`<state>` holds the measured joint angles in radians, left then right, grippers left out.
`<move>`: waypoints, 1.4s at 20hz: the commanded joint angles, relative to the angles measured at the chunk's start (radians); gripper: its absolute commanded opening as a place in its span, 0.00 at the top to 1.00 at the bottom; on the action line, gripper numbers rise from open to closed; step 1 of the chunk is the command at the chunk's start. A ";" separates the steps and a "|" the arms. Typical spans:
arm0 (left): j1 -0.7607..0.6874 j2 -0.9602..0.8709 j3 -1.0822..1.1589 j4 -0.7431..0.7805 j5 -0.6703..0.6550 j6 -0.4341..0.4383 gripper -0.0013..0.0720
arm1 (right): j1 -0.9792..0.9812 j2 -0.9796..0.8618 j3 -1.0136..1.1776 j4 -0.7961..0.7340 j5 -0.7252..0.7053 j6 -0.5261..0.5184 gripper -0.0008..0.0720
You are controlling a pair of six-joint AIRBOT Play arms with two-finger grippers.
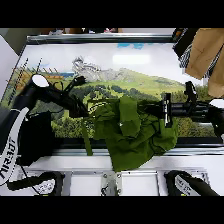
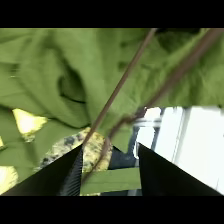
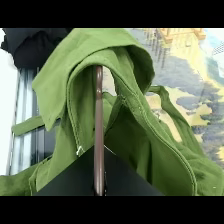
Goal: Fold the clothes and pants, and hang the long-sleeved shirts on hangers.
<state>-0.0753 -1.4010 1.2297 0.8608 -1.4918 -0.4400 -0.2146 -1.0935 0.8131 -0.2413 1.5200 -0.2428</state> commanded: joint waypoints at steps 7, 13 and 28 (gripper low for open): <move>0.188 0.159 0.001 -0.015 0.076 -0.207 0.53 | -0.001 0.031 0.001 0.032 0.002 0.039 0.98; 0.244 0.276 -0.069 -0.014 0.149 -0.375 0.57 | -0.002 0.134 0.001 0.068 -0.066 0.127 0.98; -0.077 0.345 -0.686 -0.157 0.613 -0.812 0.12 | -0.002 0.239 0.001 0.204 -0.219 0.218 0.98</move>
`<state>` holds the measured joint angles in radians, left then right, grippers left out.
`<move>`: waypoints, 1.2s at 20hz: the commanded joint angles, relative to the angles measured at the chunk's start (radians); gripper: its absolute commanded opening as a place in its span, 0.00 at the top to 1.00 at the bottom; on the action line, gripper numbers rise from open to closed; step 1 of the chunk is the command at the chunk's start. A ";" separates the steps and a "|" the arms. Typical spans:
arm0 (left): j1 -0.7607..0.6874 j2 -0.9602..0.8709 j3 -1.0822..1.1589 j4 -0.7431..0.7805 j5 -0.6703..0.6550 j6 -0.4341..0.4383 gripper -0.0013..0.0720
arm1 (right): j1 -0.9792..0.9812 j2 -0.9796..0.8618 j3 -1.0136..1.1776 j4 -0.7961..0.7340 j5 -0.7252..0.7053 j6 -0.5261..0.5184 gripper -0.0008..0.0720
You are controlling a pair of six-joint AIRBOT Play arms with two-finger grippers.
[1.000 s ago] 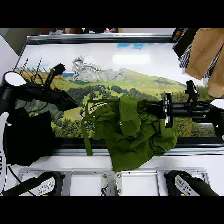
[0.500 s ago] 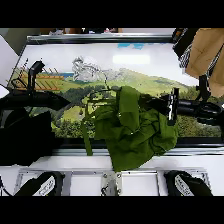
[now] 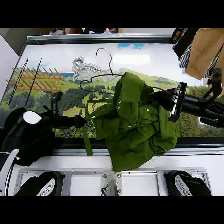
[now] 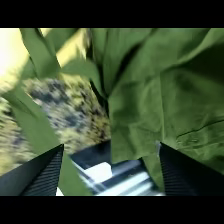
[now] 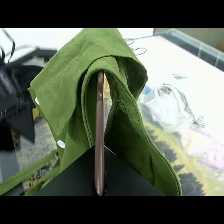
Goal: Fold the clothes and pants, and hang the long-sleeved shirts on hangers.
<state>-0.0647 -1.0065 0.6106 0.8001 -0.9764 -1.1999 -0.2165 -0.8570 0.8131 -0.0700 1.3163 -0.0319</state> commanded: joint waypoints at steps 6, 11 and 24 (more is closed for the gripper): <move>-0.220 -0.225 -0.019 -0.235 0.141 -0.012 0.12 | 0.000 0.003 0.001 0.033 -0.015 0.007 0.98; -0.264 -0.303 0.021 -0.235 0.167 -0.014 0.28 | 0.000 0.003 0.001 0.032 -0.015 0.019 0.98; -0.015 -0.310 0.293 -0.026 0.004 -0.063 0.97 | 0.000 0.148 0.001 -0.192 0.019 0.222 0.98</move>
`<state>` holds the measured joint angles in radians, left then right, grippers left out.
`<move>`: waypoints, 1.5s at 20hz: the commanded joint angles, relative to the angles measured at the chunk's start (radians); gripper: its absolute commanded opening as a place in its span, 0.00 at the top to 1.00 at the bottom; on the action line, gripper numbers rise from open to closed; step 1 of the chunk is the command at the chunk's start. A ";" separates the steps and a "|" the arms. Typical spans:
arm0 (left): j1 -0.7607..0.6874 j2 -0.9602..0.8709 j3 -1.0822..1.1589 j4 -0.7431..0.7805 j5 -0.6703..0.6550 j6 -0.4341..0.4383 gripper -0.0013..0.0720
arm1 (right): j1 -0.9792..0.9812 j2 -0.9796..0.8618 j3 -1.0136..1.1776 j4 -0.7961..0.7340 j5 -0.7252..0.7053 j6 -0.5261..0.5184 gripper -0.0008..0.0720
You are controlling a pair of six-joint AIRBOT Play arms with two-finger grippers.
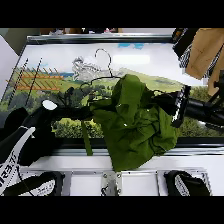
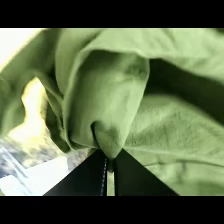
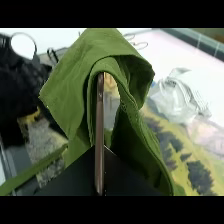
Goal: Fold the clothes and pants, and hang the long-sleeved shirts on hangers.
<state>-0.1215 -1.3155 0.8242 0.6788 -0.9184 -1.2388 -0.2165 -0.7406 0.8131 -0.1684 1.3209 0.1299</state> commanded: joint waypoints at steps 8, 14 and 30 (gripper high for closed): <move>0.065 -0.001 0.263 0.169 -0.187 -0.034 0.97 | 0.000 0.038 0.001 -0.128 0.018 0.074 0.98; 0.065 0.000 0.410 0.293 -0.344 -0.039 0.97 | 0.000 0.038 0.001 -0.215 0.011 0.107 0.98; -0.105 0.258 0.595 0.299 -0.409 -0.098 0.97 | 0.164 0.027 0.001 -0.029 -0.069 0.175 0.98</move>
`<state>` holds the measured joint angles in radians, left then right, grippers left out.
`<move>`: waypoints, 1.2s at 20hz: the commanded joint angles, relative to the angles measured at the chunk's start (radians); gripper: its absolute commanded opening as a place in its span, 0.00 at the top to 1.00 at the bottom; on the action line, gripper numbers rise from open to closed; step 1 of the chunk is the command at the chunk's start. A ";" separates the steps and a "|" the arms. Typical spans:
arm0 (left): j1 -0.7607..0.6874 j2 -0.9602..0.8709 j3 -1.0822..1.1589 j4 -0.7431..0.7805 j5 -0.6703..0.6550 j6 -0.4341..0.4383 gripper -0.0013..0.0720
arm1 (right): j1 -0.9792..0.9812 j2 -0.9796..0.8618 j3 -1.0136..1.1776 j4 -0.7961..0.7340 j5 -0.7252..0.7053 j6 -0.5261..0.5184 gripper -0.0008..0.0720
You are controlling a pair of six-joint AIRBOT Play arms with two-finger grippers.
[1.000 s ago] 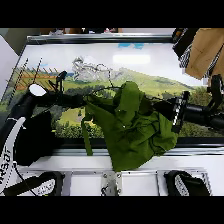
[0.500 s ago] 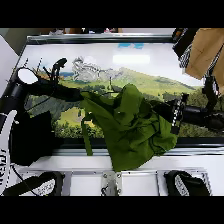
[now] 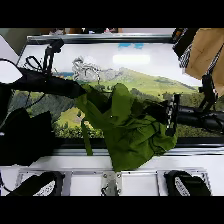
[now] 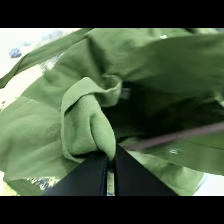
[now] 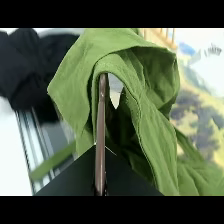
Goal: Fold the clothes and pants, and hang the long-sleeved shirts on hangers.
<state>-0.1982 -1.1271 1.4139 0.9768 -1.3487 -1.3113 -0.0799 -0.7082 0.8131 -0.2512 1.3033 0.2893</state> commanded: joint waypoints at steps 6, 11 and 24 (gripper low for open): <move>-0.043 0.189 0.006 0.016 0.067 -0.079 0.97 | 0.069 -0.011 0.001 0.058 -0.157 0.082 0.98; -0.045 0.241 0.006 0.085 0.116 -0.146 0.97 | 0.070 -0.009 0.001 0.129 -0.175 0.082 0.98; -0.325 0.245 0.003 0.145 0.119 -0.209 0.97 | 0.181 -0.009 0.001 0.287 -0.498 -0.018 0.98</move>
<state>-0.4728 -0.8833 1.4185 1.0855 -1.1961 -1.4940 0.0814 -0.7174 0.8131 -0.0410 0.8974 0.3401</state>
